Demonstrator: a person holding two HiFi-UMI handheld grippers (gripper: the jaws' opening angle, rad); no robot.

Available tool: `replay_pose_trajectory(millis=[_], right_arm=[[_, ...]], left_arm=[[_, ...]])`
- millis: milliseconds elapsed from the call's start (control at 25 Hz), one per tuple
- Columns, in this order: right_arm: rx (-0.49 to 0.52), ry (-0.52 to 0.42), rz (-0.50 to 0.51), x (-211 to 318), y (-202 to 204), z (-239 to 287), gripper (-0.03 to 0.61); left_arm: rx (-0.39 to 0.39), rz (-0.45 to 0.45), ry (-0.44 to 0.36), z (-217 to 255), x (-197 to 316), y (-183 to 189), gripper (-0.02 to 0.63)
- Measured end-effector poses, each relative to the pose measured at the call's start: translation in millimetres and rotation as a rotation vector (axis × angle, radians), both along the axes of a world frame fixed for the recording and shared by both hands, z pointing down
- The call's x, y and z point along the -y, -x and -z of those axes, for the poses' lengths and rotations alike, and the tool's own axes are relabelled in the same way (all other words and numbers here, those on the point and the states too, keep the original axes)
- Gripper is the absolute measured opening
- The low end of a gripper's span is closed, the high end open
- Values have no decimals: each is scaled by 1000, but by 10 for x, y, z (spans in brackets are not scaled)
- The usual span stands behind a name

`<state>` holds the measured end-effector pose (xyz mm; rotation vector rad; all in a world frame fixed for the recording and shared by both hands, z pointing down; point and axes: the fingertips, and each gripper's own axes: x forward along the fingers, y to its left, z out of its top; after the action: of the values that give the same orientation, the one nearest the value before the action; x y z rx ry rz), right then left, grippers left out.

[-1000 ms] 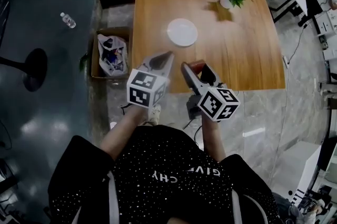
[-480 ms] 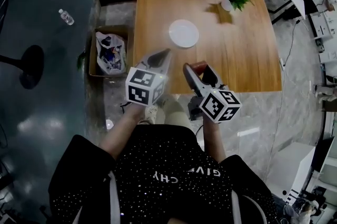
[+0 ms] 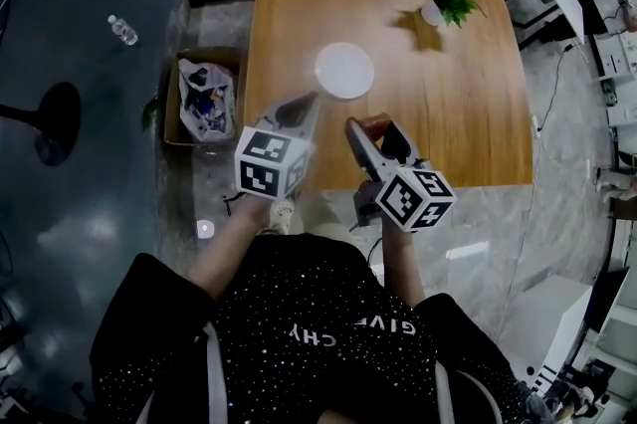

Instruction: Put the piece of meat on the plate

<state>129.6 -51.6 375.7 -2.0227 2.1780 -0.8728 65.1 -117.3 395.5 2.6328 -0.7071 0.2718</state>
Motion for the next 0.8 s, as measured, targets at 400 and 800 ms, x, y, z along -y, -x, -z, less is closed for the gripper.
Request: replay_pose_trajectory(millis=[400, 800], right_arm=[[27, 22, 37, 620, -607, -111, 331], [15, 62, 163, 1280, -1010, -320, 331]], left_arm=[[32, 37, 30, -147, 539, -536, 9], [69, 144, 51, -352, 1162, -835, 9]])
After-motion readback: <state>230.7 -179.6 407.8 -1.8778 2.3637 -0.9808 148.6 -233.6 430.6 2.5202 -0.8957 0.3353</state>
